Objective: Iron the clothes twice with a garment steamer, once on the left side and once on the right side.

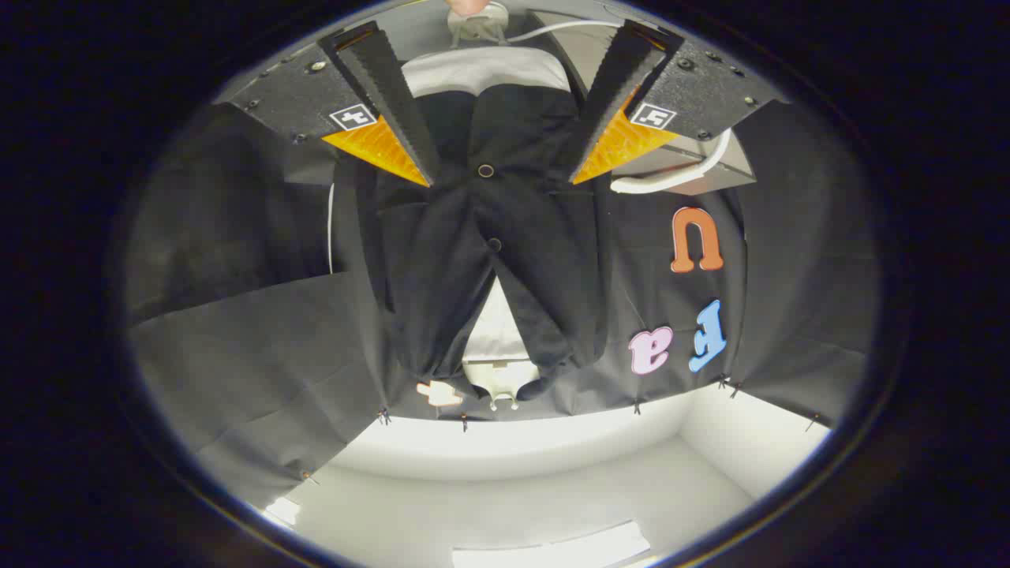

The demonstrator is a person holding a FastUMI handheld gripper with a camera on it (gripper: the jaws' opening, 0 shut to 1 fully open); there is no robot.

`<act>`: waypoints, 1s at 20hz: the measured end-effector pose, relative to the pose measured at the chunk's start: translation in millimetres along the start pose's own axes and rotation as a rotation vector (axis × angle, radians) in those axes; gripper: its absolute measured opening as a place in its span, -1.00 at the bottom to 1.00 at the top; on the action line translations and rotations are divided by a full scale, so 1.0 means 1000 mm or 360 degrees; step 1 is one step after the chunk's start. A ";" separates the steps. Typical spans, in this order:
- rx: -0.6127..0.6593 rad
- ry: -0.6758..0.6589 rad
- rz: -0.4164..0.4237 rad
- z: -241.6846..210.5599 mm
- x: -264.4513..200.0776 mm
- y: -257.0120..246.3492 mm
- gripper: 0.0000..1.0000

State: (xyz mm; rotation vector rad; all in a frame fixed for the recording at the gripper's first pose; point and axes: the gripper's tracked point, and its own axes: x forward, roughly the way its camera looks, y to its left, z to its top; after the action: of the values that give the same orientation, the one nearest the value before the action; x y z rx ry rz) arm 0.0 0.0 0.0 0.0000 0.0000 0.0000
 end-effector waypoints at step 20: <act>0.0057 0.0131 0.0165 -0.013 0.005 0.070 1.00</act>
State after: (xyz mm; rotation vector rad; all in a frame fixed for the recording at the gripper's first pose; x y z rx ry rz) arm 4.6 70.2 -13.1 0.0359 0.0824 0.1039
